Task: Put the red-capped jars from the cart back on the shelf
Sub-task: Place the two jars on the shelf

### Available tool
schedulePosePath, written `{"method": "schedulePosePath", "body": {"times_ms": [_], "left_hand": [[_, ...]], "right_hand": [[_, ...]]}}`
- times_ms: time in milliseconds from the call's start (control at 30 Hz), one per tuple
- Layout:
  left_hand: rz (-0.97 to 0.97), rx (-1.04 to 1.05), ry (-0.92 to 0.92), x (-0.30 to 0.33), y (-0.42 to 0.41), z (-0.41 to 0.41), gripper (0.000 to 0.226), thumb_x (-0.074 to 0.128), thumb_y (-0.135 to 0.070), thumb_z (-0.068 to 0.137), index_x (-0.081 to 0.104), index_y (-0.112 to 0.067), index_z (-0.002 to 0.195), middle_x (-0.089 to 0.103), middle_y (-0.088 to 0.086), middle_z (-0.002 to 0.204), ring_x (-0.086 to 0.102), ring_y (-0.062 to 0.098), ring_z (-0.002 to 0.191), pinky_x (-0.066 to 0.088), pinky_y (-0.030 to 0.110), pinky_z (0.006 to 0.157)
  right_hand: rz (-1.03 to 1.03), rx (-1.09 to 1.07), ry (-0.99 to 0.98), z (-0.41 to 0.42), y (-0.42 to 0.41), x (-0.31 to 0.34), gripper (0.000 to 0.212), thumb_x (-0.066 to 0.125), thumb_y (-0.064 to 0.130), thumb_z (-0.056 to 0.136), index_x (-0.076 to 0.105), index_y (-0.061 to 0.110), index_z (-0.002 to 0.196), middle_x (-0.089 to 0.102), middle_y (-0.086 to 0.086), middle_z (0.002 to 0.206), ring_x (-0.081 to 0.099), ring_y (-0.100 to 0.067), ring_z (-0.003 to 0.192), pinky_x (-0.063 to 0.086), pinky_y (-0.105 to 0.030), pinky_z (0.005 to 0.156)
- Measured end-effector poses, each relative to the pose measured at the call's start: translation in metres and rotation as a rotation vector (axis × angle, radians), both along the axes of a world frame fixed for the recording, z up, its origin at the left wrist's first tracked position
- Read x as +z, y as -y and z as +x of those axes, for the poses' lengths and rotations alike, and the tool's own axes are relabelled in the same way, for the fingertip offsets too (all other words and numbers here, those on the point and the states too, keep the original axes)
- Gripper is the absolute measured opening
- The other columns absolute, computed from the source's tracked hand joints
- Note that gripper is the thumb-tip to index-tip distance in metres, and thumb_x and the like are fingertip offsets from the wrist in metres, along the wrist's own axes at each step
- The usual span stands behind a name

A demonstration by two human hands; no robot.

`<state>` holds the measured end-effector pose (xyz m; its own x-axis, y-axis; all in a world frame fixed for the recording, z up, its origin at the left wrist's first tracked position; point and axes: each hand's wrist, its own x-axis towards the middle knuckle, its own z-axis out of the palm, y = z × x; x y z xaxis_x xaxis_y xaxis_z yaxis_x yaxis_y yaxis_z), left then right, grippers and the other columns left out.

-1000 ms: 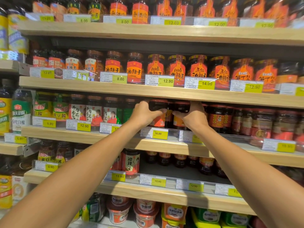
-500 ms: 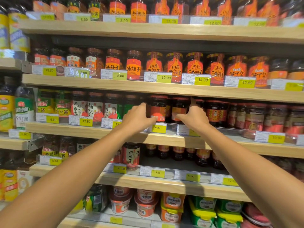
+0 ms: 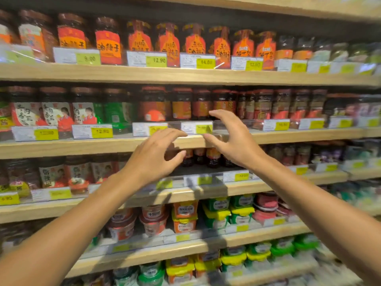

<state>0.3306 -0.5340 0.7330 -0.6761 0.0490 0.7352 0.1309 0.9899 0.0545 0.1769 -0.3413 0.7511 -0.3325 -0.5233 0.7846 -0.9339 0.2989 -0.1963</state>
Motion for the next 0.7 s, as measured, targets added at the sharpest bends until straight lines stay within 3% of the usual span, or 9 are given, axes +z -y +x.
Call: {"method": "schedulePosePath", "body": {"times_ms": [100, 200, 267, 400, 533, 700], "left_hand": [[-0.067, -0.082, 0.066, -0.02, -0.016, -0.019, 0.046, 0.052, -0.046, 0.091, 0.055, -0.026, 0.132, 0.059, -0.007, 0.131, 0.054, 0.016, 0.124, 0.046, 0.04, 0.101], [-0.085, -0.157, 0.103, -0.043, -0.038, -0.036, 0.051, 0.05, -0.049, 0.089, 0.057, -0.023, 0.132, 0.059, -0.004, 0.133, 0.052, 0.017, 0.124, 0.043, 0.034, 0.104], [-0.113, -0.22, 0.115, -0.058, -0.053, -0.051, 0.052, 0.052, -0.048, 0.088, 0.06, -0.018, 0.13, 0.06, 0.0, 0.132, 0.054, 0.019, 0.122, 0.042, 0.032, 0.104], [-0.172, -0.314, 0.203, -0.089, -0.089, -0.088, 0.059, 0.048, -0.056, 0.09, 0.057, -0.017, 0.134, 0.056, 0.002, 0.138, 0.05, 0.023, 0.128, 0.044, 0.042, 0.106], [-0.224, -0.406, 0.27, -0.115, -0.138, -0.117, 0.066, 0.038, -0.064, 0.092, 0.051, -0.021, 0.141, 0.05, 0.001, 0.144, 0.043, 0.023, 0.134, 0.035, 0.039, 0.113], [-0.255, -0.513, 0.363, -0.149, -0.205, -0.146, 0.074, 0.026, -0.072, 0.092, 0.045, -0.027, 0.147, 0.038, -0.002, 0.156, 0.029, 0.022, 0.146, 0.021, 0.044, 0.122]], "right_hand": [[0.055, -0.05, -0.064, 0.001, -0.037, -0.032, 0.058, 0.062, 0.045, 0.094, 0.048, 0.018, 0.143, 0.047, 0.001, 0.145, 0.041, -0.014, 0.137, 0.033, -0.027, 0.114], [0.145, -0.122, -0.063, -0.003, -0.077, -0.066, 0.06, 0.061, 0.048, 0.092, 0.051, 0.016, 0.141, 0.05, -0.003, 0.143, 0.045, -0.019, 0.135, 0.037, -0.033, 0.112], [0.196, -0.176, -0.004, -0.005, -0.104, -0.087, 0.061, 0.056, 0.054, 0.093, 0.05, 0.017, 0.142, 0.049, -0.002, 0.145, 0.042, -0.018, 0.137, 0.036, -0.034, 0.112], [0.241, -0.341, 0.152, -0.005, -0.16, -0.123, 0.061, 0.046, 0.06, 0.097, 0.044, 0.024, 0.146, 0.042, 0.005, 0.15, 0.035, -0.012, 0.141, 0.032, -0.032, 0.115], [0.307, -0.48, 0.289, 0.0, -0.218, -0.158, 0.064, 0.039, 0.066, 0.097, 0.04, 0.029, 0.149, 0.036, 0.009, 0.154, 0.027, -0.008, 0.143, 0.027, -0.031, 0.118], [0.386, -0.617, 0.401, 0.007, -0.29, -0.197, 0.068, 0.03, 0.072, 0.096, 0.036, 0.032, 0.151, 0.031, 0.009, 0.158, 0.022, -0.013, 0.147, 0.021, -0.041, 0.121]]}}
